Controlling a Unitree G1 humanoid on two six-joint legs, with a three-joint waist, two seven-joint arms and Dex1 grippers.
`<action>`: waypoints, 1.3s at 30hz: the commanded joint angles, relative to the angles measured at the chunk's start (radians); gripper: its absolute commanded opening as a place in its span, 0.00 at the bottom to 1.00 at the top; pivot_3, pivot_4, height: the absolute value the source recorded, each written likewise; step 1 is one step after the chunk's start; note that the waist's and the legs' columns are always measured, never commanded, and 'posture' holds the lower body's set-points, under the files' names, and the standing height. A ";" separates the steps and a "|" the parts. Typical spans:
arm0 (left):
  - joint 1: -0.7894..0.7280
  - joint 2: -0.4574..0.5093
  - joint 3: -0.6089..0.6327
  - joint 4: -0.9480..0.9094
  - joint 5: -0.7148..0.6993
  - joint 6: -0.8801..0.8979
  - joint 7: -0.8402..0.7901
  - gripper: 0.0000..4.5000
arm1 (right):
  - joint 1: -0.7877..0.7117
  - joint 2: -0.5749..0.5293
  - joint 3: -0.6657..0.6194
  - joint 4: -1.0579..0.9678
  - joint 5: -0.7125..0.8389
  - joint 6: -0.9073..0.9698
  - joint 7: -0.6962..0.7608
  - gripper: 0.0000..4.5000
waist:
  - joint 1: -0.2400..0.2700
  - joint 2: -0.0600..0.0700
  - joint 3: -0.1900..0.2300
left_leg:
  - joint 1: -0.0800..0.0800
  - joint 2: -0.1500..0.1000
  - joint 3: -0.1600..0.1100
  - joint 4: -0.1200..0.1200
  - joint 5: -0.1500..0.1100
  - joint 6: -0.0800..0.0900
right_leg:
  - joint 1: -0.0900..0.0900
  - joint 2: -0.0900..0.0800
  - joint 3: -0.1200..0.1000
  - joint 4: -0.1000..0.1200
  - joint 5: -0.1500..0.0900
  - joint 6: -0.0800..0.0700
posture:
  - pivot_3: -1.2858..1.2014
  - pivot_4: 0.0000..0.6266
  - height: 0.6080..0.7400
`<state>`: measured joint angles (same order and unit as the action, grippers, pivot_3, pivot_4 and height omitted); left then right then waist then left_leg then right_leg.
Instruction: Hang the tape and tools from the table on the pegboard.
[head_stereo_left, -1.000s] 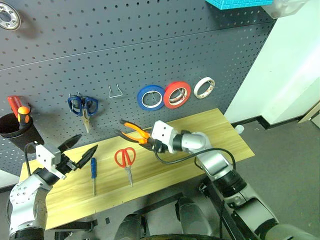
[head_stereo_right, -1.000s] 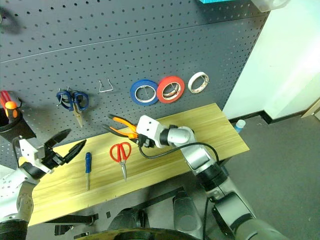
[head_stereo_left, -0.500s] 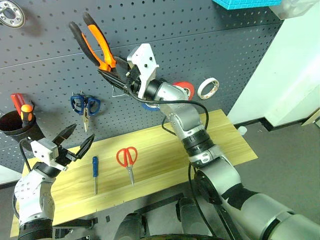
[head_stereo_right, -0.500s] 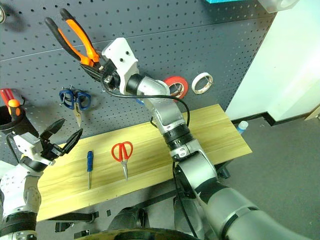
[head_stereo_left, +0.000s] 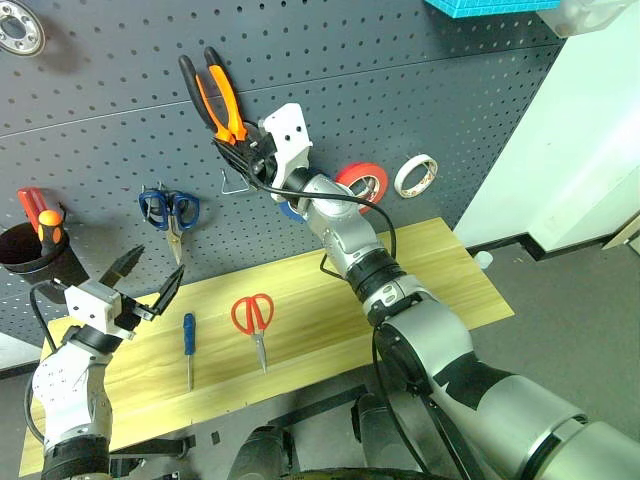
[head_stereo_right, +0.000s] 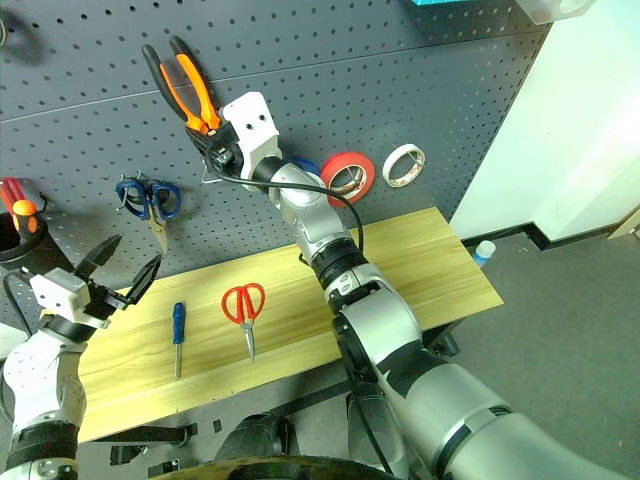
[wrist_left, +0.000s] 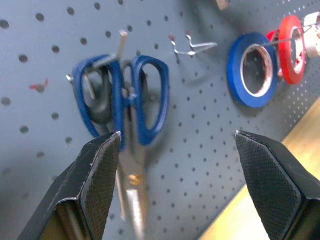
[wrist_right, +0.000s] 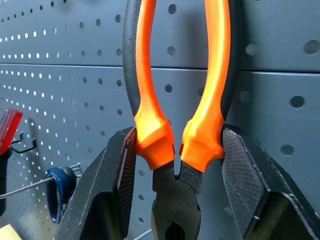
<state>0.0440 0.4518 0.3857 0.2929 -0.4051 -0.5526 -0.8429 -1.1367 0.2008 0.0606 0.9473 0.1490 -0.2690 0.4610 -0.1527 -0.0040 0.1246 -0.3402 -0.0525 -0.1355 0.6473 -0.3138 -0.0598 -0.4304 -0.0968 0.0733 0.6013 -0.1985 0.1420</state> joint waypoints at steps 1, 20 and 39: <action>0.032 0.003 0.002 -0.084 -0.020 0.009 0.013 0.85 | -0.025 0.090 0.006 -0.048 0.006 -0.060 0.007 0.47 | 0.001 0.000 0.000 | 0.000 0.000 0.000 0.000 0.000 0.000 | 0.000 0.000 0.000 0.000 0.000 0.000 | 0.51 0.16 0.98; 0.248 0.001 0.033 -0.304 -0.050 0.102 0.100 0.85 | 0.065 0.153 0.005 0.050 0.071 -0.341 0.131 0.47 | 0.047 0.004 0.025 | 0.001 0.000 0.000 0.000 0.000 0.000 | 0.001 0.001 0.000 0.001 -0.001 -0.001 | 0.54 0.27 0.98; 0.309 0.002 0.031 -0.430 -0.060 0.180 0.152 0.85 | 0.015 0.115 0.020 0.231 -0.060 -0.503 -0.065 0.47 | 0.082 0.001 0.062 | 0.000 0.001 0.000 -0.001 0.000 0.000 | 0.000 0.001 -0.001 0.000 -0.002 -0.003 | 0.54 0.32 0.98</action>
<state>0.3425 0.4487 0.3897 -0.0970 -0.4485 -0.3747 -0.6967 -1.1210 0.2015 0.0778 1.1905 0.1083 -0.7315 0.4291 -0.0705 -0.0029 0.1863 -0.3402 -0.0518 -0.1356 0.6464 -0.3140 -0.0595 -0.4306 -0.0954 0.0724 0.6017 -0.2006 0.1392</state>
